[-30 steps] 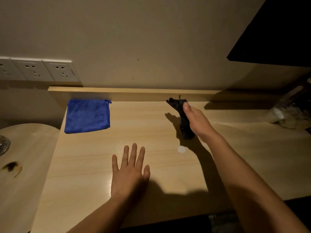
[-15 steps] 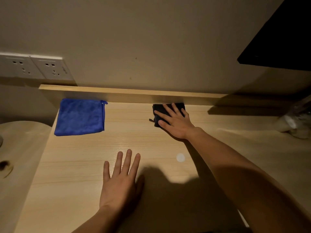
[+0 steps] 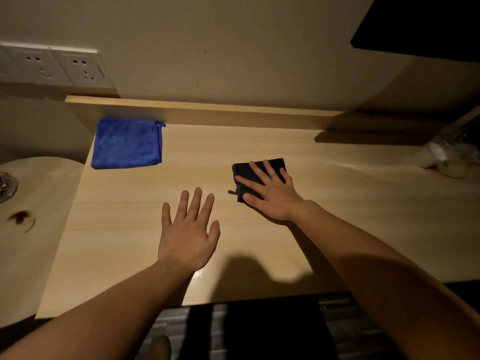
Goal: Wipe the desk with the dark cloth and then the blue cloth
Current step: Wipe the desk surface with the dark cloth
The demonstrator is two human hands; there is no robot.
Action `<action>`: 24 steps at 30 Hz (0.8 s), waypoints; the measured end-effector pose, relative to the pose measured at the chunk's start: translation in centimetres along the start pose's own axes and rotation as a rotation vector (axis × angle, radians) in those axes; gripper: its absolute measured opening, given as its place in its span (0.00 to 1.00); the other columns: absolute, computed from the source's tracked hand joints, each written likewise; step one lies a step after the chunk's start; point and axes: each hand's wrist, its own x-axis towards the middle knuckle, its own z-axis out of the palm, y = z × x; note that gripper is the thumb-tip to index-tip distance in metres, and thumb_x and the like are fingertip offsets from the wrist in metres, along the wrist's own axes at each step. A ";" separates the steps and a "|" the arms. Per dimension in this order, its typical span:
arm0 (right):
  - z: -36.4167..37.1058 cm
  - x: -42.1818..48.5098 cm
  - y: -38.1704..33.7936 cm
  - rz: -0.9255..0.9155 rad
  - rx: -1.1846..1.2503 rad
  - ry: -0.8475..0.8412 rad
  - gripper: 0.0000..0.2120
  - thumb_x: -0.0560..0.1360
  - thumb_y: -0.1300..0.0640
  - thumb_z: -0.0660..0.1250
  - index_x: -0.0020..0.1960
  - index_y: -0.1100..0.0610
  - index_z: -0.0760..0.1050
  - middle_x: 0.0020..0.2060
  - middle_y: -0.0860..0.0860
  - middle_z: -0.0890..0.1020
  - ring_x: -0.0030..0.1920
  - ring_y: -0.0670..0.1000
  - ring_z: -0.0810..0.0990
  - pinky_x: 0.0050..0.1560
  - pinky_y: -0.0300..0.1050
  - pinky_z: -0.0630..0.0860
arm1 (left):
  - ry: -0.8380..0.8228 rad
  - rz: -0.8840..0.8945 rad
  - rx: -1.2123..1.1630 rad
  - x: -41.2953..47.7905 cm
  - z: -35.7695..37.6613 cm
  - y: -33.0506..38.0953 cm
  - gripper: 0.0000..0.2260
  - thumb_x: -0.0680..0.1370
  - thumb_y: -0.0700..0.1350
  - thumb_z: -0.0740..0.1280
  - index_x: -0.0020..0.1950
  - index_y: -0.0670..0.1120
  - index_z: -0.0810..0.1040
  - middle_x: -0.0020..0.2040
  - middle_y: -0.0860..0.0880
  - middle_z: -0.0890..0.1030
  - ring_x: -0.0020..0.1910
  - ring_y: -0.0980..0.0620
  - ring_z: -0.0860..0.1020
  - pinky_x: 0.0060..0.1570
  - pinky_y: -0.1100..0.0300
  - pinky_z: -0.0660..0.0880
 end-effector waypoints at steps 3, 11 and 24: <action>1.3 -2.4 -0.8 -0.007 0.001 0.004 0.27 0.82 0.28 0.44 0.80 0.26 0.44 0.85 0.43 0.39 0.83 0.53 0.31 0.79 0.65 0.34 | 0.017 -0.002 -0.001 -0.1 0.1 0.0 0.30 0.84 0.62 0.41 0.85 0.58 0.39 0.86 0.52 0.39 0.84 0.48 0.36 0.80 0.36 0.38; 5.0 -9.8 -3.6 -0.044 0.025 -0.004 0.29 0.81 0.27 0.46 0.79 0.25 0.42 0.84 0.43 0.37 0.82 0.53 0.30 0.78 0.64 0.32 | 0.052 0.011 -0.018 -0.2 0.5 -0.2 0.30 0.84 0.63 0.40 0.85 0.58 0.41 0.86 0.52 0.41 0.85 0.48 0.37 0.80 0.35 0.38; 9.5 -21.8 -7.5 -0.007 0.664 0.066 0.21 0.85 0.36 0.54 0.76 0.35 0.69 0.77 0.30 0.63 0.79 0.29 0.51 0.79 0.48 0.47 | 0.017 0.097 -0.157 -0.5 -0.5 6.0 0.28 0.85 0.56 0.45 0.86 0.57 0.45 0.87 0.50 0.42 0.85 0.45 0.38 0.81 0.35 0.40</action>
